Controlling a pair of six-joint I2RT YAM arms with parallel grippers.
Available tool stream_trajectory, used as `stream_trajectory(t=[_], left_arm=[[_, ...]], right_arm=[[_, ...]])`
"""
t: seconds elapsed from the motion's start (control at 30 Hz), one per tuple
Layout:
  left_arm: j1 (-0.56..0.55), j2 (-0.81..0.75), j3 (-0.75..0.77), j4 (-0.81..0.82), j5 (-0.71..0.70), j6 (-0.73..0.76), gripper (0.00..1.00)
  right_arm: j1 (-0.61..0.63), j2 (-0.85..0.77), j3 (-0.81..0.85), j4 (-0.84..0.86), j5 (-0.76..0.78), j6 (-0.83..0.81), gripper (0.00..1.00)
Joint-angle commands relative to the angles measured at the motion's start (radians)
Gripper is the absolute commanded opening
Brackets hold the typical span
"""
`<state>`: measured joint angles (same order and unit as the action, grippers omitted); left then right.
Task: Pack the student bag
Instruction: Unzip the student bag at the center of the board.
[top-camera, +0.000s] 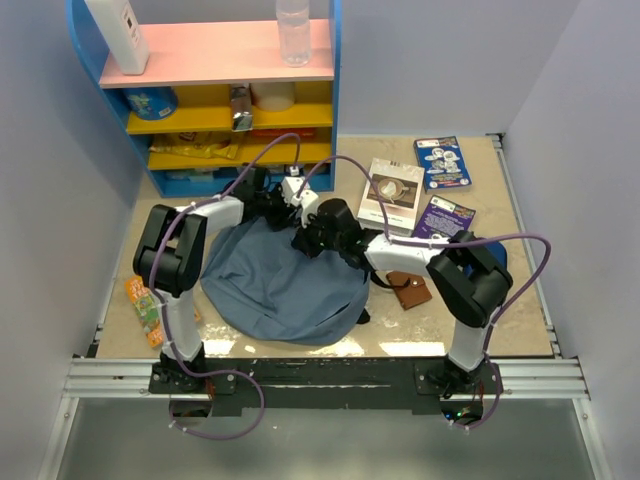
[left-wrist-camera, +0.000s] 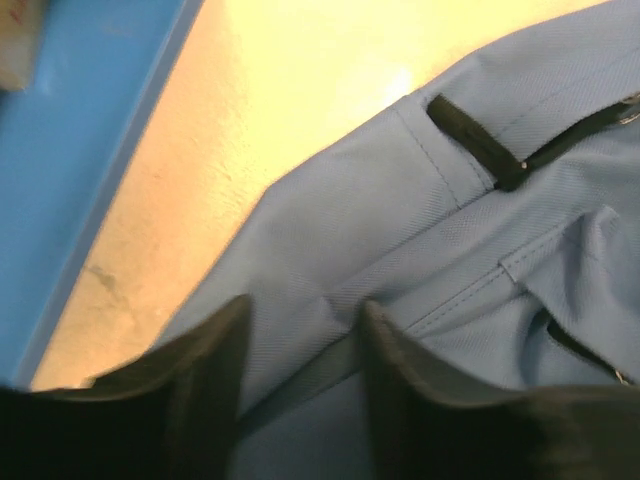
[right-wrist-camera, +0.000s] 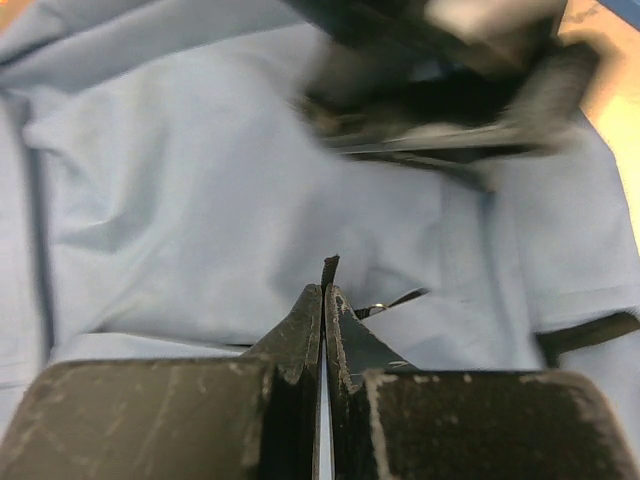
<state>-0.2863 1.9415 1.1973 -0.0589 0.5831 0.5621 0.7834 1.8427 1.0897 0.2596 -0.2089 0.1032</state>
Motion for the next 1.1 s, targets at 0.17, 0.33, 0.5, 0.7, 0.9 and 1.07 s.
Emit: stream_trajectory(t=[0.17,0.33,0.5,0.7,0.9,1.07], left_arm=[[-0.054,0.131,0.123,-0.055,-0.255,-0.071,0.33],[-0.057,0.140,0.133,-0.048,-0.292,-0.094,0.33],[-0.057,0.140,0.142,-0.058,-0.304,-0.114,0.33],[-0.056,0.117,0.151,-0.064,-0.270,-0.152,0.34],[-0.057,0.139,0.186,-0.074,-0.269,-0.194,0.33],[-0.056,0.110,0.186,-0.084,-0.261,-0.176,0.32]], right_arm=[[0.178,-0.079,-0.048,0.130,0.138,0.082,0.00],[0.246,-0.060,-0.056,0.148,0.144,0.113,0.00],[0.303,0.002,-0.033,0.148,0.146,0.136,0.00],[0.387,0.087,0.032,0.136,0.149,0.168,0.00],[0.451,0.113,0.091,0.081,0.190,0.176,0.00],[0.464,0.023,-0.011,0.055,0.319,0.202,0.00]])
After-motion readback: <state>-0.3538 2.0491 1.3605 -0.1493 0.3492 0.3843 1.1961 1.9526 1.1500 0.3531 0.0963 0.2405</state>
